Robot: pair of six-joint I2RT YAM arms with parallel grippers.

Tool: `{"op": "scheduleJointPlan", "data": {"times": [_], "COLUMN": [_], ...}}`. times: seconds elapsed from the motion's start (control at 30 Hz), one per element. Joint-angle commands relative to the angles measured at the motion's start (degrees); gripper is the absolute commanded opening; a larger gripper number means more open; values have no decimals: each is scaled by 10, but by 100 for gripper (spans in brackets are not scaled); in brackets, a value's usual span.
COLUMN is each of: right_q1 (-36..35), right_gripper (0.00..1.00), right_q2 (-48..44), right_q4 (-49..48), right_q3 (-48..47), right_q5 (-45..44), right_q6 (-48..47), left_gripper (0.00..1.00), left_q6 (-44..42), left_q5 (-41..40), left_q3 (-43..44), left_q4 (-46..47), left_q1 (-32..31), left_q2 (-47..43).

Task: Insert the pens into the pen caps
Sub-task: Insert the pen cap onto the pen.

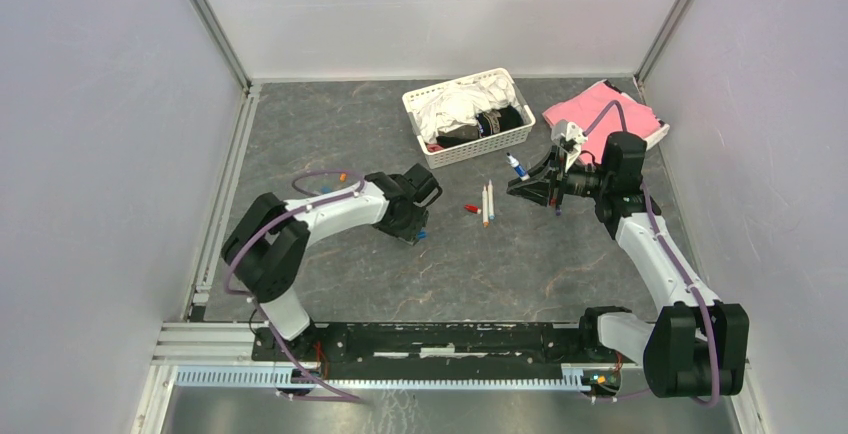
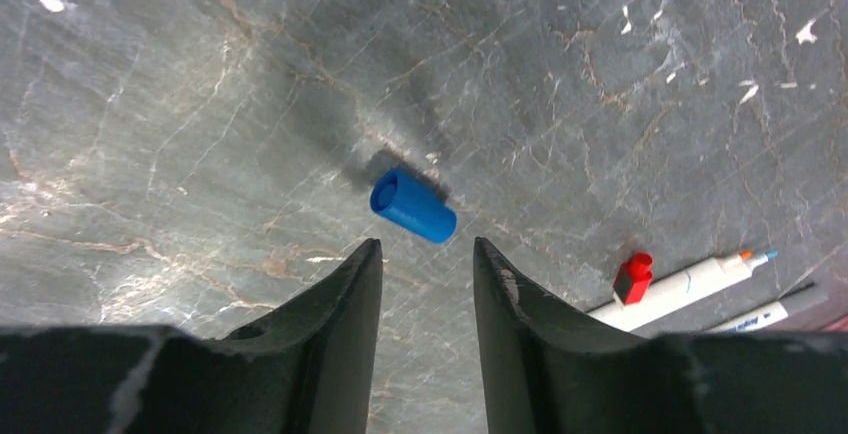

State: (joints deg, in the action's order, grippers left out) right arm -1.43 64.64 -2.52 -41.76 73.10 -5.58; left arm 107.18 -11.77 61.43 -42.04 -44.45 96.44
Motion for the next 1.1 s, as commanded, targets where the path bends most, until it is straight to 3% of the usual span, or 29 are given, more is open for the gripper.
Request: {"op": "scheduleJointPlan", "data": {"times": [0.0, 0.4, 0.63, 0.77, 0.87, 1.07], "right_q1": [1, 1, 1, 2, 0, -46], "right_gripper": [0, 0, 0, 0, 0, 0], "right_q2": [-11, -10, -10, -9, -9, 2], "right_q4": [-16, -16, -16, -21, -60, -127], "right_q3": [4, 3, 4, 8, 26, 59], "right_q5": [13, 15, 16, 17, 18, -9], "right_q6": [5, 5, 6, 10, 42, 103], "left_gripper": [43, 42, 14, 2, 2, 2], "left_q6": [-1, -27, -74, -145, -225, -361], "left_q5": [20, 42, 35, 17, 5, -27], "left_q3": [48, 56, 57, 67, 71, 0], "left_q4": [-52, -64, -85, -84, -60, 80], "left_q1": [15, 33, 42, 44, 45, 39], "left_q2": [40, 93, 113, 116, 104, 3]}}
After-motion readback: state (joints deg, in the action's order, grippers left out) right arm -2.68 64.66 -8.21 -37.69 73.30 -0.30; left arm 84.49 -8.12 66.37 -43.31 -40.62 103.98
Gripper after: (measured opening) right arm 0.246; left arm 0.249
